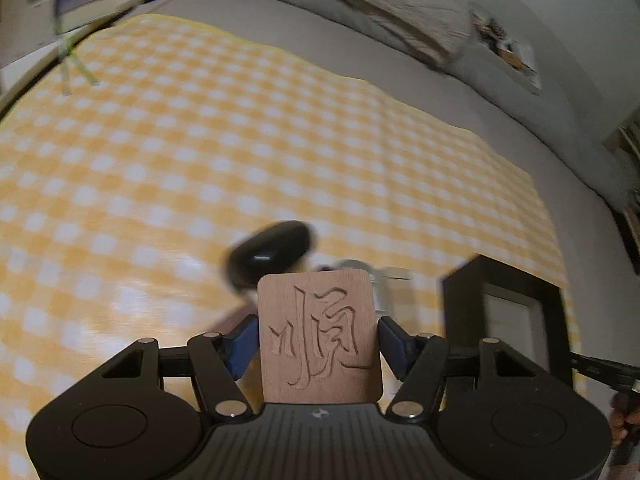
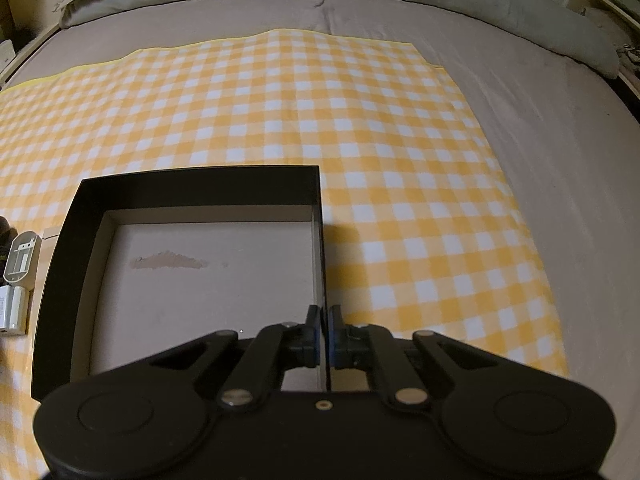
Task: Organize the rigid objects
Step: 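Carry the wooden tile into the black box and open the left tool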
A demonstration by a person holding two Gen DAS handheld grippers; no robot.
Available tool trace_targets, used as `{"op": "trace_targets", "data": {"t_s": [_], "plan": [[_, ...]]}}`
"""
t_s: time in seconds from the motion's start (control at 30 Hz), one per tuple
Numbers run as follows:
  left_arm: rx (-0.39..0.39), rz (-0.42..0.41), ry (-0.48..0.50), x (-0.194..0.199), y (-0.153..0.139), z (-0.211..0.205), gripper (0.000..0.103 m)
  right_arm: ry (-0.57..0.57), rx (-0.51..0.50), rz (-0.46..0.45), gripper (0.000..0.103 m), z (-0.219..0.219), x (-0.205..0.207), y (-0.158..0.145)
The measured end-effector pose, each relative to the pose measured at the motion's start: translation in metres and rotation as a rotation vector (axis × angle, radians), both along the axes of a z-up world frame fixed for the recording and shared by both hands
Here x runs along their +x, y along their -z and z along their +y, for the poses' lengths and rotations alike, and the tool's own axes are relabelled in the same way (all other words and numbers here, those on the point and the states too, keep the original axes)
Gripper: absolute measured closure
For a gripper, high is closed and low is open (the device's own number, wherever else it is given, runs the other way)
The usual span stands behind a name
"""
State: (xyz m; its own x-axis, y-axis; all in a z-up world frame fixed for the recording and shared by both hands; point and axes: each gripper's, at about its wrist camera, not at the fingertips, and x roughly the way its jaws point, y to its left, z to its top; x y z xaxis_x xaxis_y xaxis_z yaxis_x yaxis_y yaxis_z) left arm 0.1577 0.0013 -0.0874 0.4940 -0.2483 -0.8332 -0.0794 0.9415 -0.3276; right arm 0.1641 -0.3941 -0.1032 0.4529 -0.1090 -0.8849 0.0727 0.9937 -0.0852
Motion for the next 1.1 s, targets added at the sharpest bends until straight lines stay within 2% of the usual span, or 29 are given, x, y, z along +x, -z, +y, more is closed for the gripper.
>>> {"op": "trace_targets", "data": {"t_s": [0.17,0.4,0.6,0.9,1.1], "plan": [[-0.035,-0.022,0.106,0.001,-0.006,-0.05,0.039,-0.006,0.027,-0.005,0.1,-0.002,-0.001,0.0],[-0.138,-0.026,0.246,-0.002,-0.007,-0.123,0.039,0.005,0.096,-0.046,0.101,-0.015,-0.006,-0.007],[-0.183,-0.046,0.315,0.0,-0.003,-0.169,0.039,0.017,0.127,-0.054,0.1,-0.02,-0.004,-0.006],[-0.219,-0.024,0.351,0.013,0.024,-0.22,0.039,0.02,0.172,-0.06,0.1,-0.026,-0.003,-0.004],[-0.283,0.056,0.292,0.025,0.05,-0.24,0.039,0.011,0.194,-0.058,0.1,-0.026,-0.005,-0.004]]}}
